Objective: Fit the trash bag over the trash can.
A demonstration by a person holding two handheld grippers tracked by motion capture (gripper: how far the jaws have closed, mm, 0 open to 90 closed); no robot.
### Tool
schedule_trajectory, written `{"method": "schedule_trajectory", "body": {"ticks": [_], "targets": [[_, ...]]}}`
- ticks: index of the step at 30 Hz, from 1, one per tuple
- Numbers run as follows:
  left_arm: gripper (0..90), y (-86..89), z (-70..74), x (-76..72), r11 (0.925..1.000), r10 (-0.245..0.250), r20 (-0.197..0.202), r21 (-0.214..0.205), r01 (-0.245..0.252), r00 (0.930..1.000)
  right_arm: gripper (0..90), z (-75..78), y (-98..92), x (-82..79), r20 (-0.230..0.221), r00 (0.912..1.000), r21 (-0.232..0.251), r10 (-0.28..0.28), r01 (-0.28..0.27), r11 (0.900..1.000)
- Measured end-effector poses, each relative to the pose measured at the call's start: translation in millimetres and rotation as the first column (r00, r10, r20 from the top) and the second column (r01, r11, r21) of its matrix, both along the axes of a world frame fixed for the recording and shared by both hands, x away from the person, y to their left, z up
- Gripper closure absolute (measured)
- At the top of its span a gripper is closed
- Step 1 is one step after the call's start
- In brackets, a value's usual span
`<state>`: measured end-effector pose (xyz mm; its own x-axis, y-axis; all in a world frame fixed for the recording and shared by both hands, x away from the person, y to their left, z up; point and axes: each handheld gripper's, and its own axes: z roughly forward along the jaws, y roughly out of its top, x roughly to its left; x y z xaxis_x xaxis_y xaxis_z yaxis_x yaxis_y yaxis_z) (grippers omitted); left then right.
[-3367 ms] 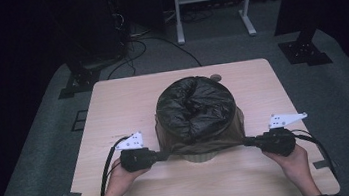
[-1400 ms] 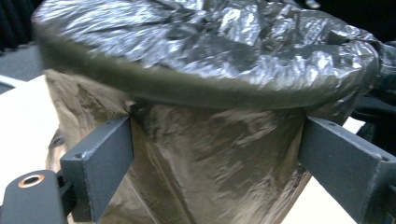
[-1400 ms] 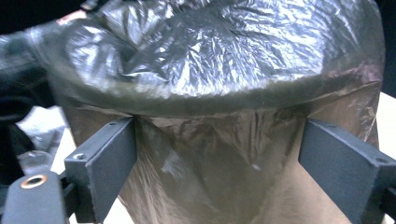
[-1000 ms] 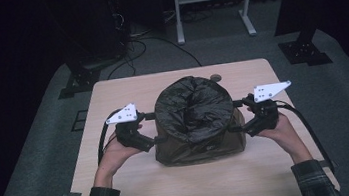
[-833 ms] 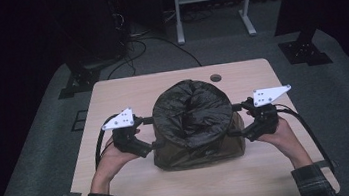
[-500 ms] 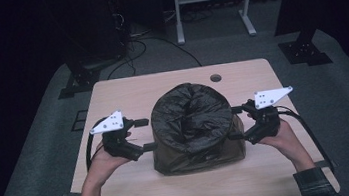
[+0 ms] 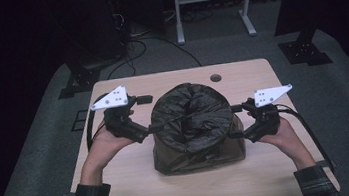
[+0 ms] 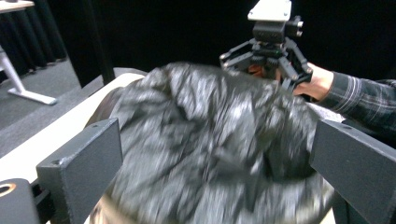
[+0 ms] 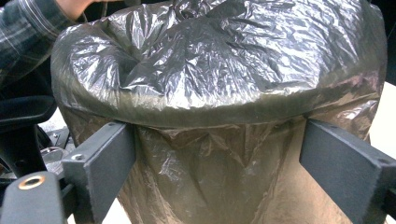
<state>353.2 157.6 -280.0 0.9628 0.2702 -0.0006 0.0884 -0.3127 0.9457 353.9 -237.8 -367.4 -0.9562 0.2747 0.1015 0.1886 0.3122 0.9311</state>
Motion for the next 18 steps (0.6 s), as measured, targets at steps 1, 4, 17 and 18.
{"method": "schedule_trajectory", "body": {"ticks": [1,4,17,18], "targets": [[0.9,-7.8,4.8,1.8,0.9999,-0.011,0.006,0.012,0.011,0.9999,9.5,0.1,-0.1,0.0,-0.001,1.0,0.001,0.001,-0.001,1.0],[1.0,-25.0,13.2,6.0,0.9989,-0.024,0.016,0.041,0.023,0.9996,9.5,0.2,-0.1,0.4,-0.008,1.0,0.008,0.005,-0.005,1.0],[1.0,-99.5,16.7,28.4,0.9814,-0.056,-0.01,0.183,0.057,0.9984,9.5,1.8,0.2,2.3,-0.01,0.9999,0.001,0.013,-0.013,0.9999],[1.0,-103.4,16.0,29.8,0.9793,-0.056,-0.01,0.194,0.057,0.9984,9.5,1.8,0.2,2.4,-0.009,0.9999,0.001,0.013,-0.013,0.9999]]}}
